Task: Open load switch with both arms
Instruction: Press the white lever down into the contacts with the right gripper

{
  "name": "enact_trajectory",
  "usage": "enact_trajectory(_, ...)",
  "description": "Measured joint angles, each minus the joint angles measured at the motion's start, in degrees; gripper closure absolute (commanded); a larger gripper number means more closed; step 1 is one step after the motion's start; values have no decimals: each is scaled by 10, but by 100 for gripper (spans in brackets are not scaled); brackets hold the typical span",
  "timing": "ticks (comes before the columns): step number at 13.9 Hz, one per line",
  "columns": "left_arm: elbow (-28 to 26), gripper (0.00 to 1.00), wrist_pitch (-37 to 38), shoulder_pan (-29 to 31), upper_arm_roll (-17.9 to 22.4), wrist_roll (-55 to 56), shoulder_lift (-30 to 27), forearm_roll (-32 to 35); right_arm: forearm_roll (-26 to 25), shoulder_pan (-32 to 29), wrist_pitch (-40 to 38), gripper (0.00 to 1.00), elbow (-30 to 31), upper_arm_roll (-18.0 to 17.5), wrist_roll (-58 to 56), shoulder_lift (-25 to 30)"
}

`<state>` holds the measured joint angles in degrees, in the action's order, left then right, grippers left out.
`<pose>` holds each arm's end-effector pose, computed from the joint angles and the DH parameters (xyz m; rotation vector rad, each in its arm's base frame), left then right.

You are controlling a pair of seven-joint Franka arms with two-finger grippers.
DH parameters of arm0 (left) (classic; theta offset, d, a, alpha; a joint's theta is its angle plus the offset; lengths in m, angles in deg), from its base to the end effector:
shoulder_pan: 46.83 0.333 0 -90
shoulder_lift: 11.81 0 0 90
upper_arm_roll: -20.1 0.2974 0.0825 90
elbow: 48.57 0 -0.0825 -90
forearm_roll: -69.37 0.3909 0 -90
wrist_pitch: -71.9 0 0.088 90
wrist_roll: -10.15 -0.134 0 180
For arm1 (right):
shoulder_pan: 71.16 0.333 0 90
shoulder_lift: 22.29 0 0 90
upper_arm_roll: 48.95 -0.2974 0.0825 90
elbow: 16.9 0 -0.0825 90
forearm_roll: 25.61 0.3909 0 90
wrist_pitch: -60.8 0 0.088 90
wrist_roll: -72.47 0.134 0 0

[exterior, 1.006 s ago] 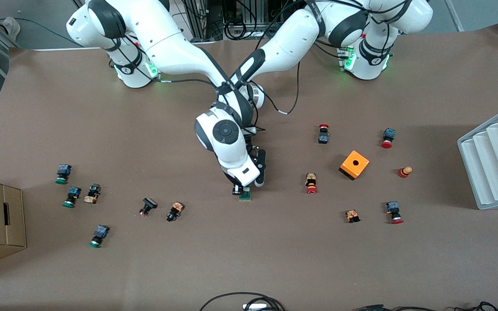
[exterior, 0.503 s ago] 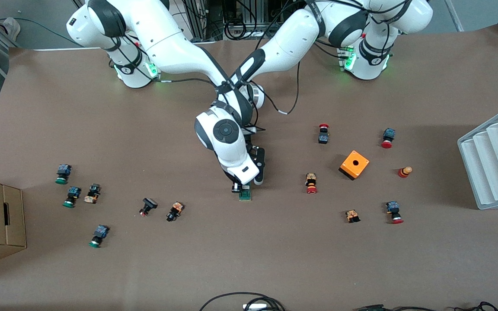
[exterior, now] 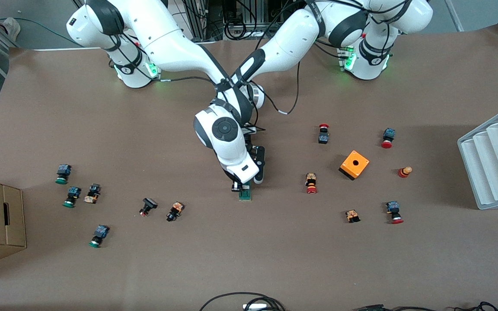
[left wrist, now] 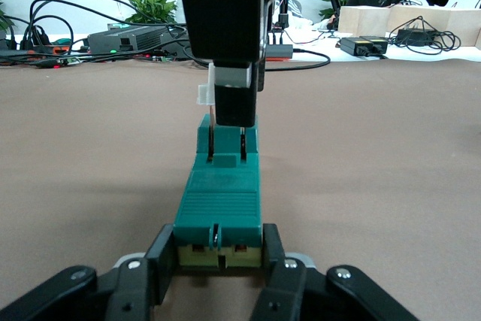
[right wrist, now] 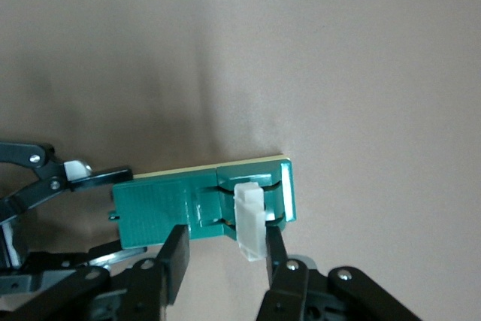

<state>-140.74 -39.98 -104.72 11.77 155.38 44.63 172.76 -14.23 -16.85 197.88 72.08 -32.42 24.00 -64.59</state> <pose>0.3496 -0.5571 0.0312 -2.5065 -0.0766 -1.8148 0.5456 0.4609 0.1940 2.3018 2.0454 0.2024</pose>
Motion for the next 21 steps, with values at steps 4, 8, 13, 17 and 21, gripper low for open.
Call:
enact_trajectory(4, 0, 48, 0, 0, 0, 0, 0, 0, 0, 7, 0, 52, 7, 0, 15, 3)
enact_trajectory(8, 0, 48, 0, 0, 0, 0, 0, 0, 0, 18, 0, 52, 13, 0, 34, 3)
enact_trajectory(13, 0, 48, 0, 0, 0, 0, 0, 0, 0, 18, 0, 52, 13, 0, 34, 3)
enact_trajectory(17, 0, 48, 0, 0, 0, 0, 0, 0, 0, 18, 1, 53, 15, 0, 38, 3)
enact_trajectory(21, 0, 48, 0, 0, 0, 0, 0, 0, 0, 19, 1, 55, 17, 0, 44, 5)
